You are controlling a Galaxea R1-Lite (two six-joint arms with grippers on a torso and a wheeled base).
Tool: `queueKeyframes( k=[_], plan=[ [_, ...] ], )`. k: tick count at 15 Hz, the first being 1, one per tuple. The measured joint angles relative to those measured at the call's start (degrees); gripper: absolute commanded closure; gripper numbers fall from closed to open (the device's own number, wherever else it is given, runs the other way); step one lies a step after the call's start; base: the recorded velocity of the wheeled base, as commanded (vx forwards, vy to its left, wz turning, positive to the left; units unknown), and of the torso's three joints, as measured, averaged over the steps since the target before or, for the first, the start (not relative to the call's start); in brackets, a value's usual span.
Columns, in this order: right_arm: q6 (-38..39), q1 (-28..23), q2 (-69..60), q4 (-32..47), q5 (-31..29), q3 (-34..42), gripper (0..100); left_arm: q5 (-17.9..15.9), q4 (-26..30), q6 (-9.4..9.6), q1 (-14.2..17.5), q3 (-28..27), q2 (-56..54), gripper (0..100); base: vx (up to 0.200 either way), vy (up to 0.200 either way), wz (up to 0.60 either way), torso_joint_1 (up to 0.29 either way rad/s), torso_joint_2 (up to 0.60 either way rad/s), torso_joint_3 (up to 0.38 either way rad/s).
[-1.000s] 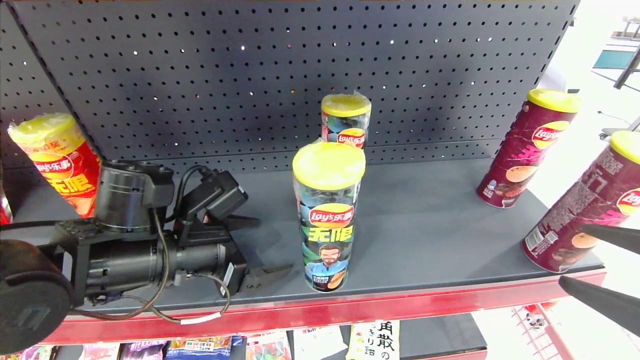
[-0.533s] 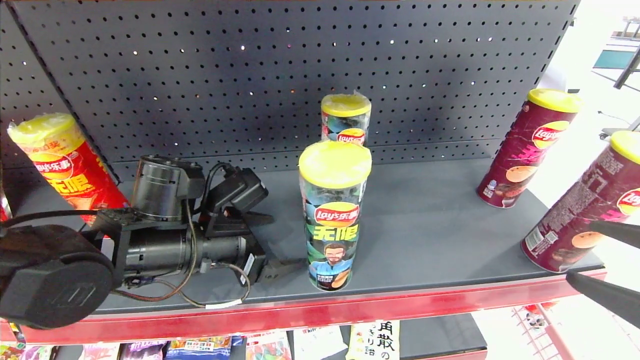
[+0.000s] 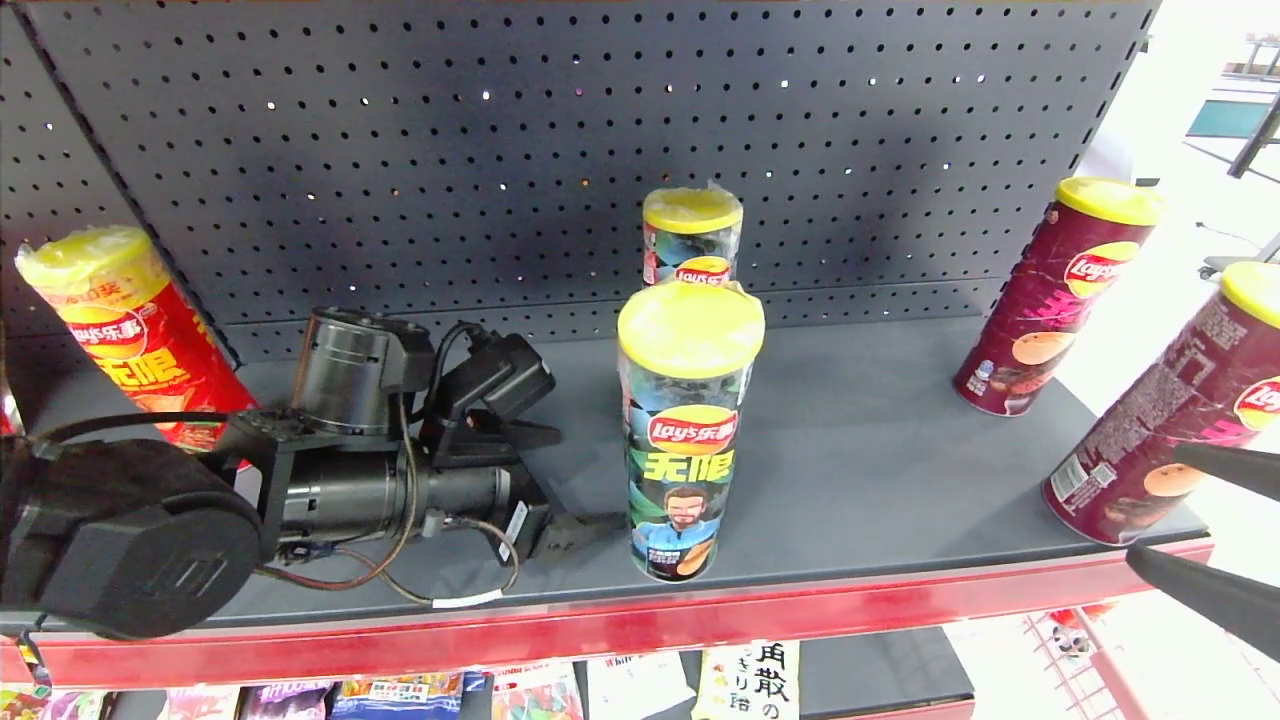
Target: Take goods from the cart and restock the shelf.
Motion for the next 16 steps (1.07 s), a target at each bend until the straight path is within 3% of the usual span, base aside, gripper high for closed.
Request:
queueKeyframes(
  k=[16],
  plan=[
    [-0.1,0.1,-0.2,0.2,0.1,0.1,0,1.1,0.0,-0.07,-0.4,-1.1,1.1,0,0.0,0.0,0.0,0.0,0.0,0.0]
  ],
)
